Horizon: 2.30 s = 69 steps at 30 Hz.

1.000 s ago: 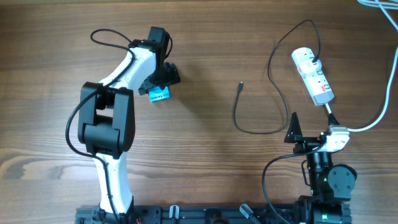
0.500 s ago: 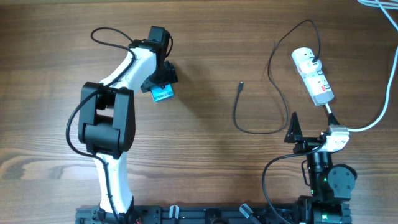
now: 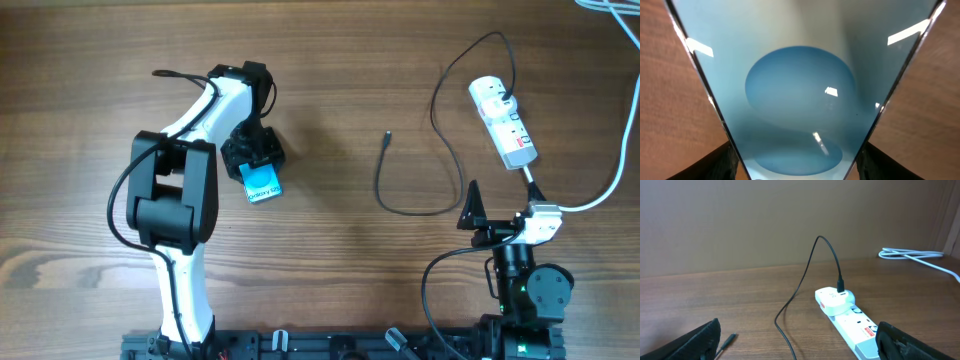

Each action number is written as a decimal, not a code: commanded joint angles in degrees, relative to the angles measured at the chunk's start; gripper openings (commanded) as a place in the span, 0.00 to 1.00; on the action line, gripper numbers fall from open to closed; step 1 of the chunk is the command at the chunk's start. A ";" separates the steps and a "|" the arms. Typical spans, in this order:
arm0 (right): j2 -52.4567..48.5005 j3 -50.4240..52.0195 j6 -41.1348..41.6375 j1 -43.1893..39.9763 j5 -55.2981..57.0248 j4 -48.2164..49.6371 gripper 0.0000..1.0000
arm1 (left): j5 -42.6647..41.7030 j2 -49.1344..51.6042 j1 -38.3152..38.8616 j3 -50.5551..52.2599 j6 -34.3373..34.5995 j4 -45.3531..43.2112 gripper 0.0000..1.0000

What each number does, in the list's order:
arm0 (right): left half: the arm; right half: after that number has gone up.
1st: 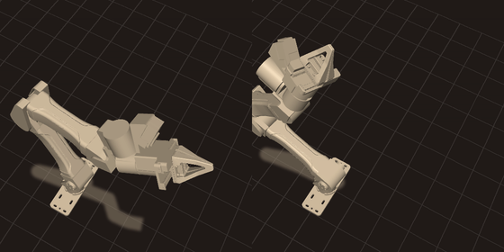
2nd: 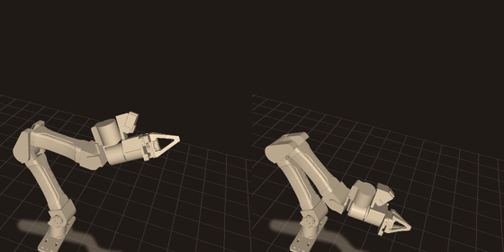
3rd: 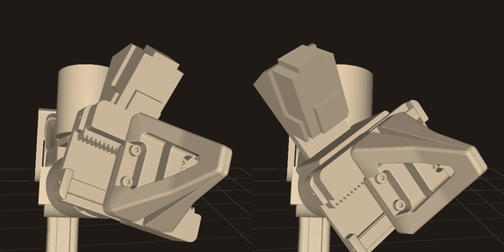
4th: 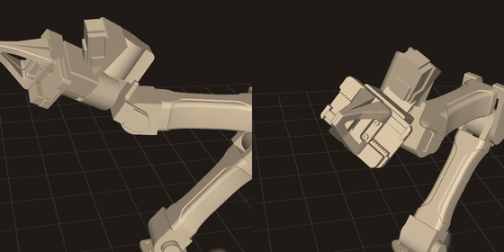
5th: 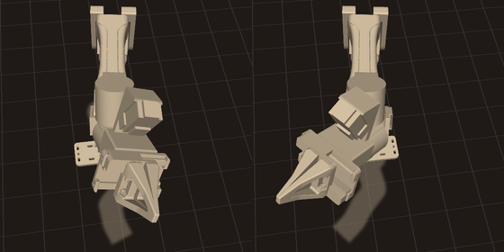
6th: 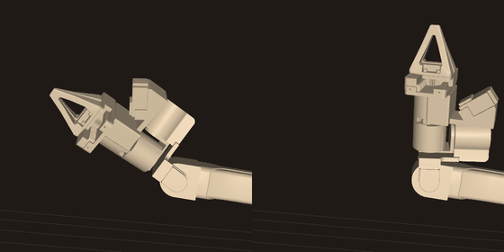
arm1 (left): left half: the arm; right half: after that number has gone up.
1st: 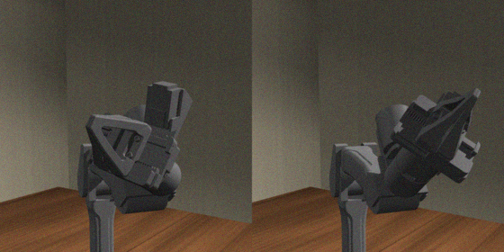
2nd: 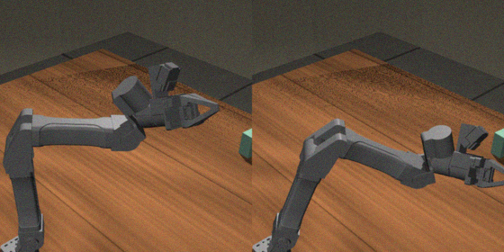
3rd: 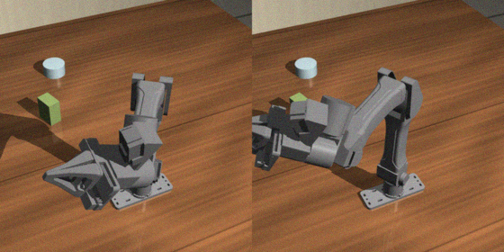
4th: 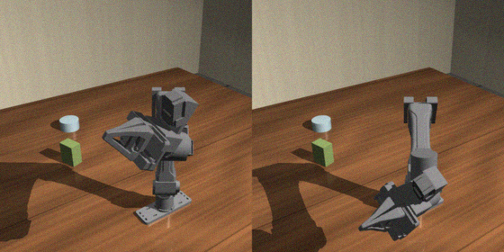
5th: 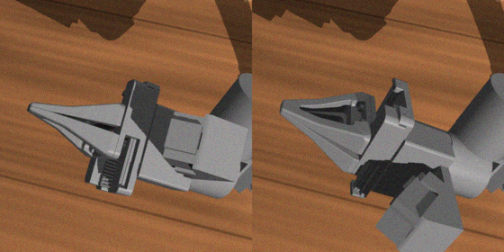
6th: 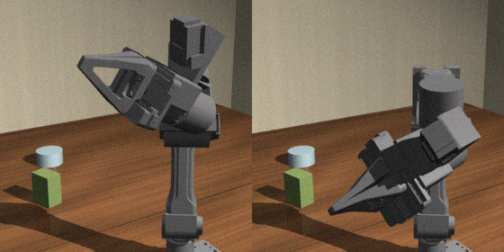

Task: Plug charger to phone and switch on socket
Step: 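Lower the left gripper and close it on the phone's bottom edge, then lift the phone upright with the left gripper and hold it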

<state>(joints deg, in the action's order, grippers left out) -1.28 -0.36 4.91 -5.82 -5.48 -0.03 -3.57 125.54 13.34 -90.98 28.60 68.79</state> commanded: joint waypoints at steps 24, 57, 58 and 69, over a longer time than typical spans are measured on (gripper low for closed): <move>0.31 0.07 0.66 -0.35 0.79 0.20 1.00 | 0.17 2.10 0.17 1.09 0.79 -3.72 1.00; 0.31 0.07 0.66 -0.35 0.81 0.20 1.00 | 0.17 2.10 0.44 1.09 0.79 -3.65 1.00; 0.31 0.07 0.66 -0.35 0.81 0.20 1.00 | 0.17 2.10 0.44 1.09 0.79 -3.65 1.00; 0.31 0.07 0.68 -0.35 0.81 0.20 1.00 | 0.20 2.10 0.44 1.09 0.79 -3.74 1.00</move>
<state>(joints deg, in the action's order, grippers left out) -1.28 -0.36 4.91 -5.82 -5.48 -0.03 -6.31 125.78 13.34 -90.67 28.75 66.57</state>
